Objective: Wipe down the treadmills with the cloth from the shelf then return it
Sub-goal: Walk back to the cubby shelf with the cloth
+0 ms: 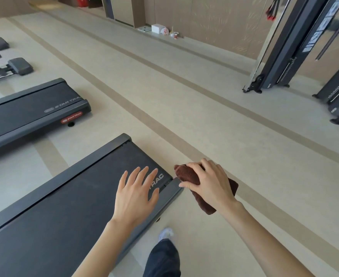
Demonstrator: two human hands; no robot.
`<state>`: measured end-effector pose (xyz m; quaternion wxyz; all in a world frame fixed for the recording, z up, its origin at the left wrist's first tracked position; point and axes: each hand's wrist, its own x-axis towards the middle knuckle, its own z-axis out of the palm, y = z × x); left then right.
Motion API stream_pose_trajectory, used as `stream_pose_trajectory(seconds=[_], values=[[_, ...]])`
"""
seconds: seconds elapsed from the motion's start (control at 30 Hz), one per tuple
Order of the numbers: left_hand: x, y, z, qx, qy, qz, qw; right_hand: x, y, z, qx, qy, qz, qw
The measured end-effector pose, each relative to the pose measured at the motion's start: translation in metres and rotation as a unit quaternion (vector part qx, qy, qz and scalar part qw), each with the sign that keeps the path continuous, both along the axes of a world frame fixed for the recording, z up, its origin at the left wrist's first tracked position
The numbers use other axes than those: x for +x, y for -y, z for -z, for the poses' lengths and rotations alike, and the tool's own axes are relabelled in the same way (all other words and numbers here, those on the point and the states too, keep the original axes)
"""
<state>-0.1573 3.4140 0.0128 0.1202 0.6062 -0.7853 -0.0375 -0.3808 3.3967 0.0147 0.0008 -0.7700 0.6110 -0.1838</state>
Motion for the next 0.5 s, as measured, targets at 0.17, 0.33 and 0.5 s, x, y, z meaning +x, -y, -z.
stream_pose_trajectory(seconds=[0.17,0.33,0.5], values=[[-0.019,0.044,0.006,0.012,0.01,0.027,1.0,-0.016,0.04,0.003,0.005,-0.013,0.004,1.0],[-0.047,0.114,0.009,0.012,0.006,0.035,0.999,-0.045,0.102,-0.002,0.02,-0.03,0.006,0.999],[-0.082,0.187,0.006,0.016,-0.002,0.036,0.999,-0.079,0.178,-0.017,0.047,-0.04,-0.009,0.998]])
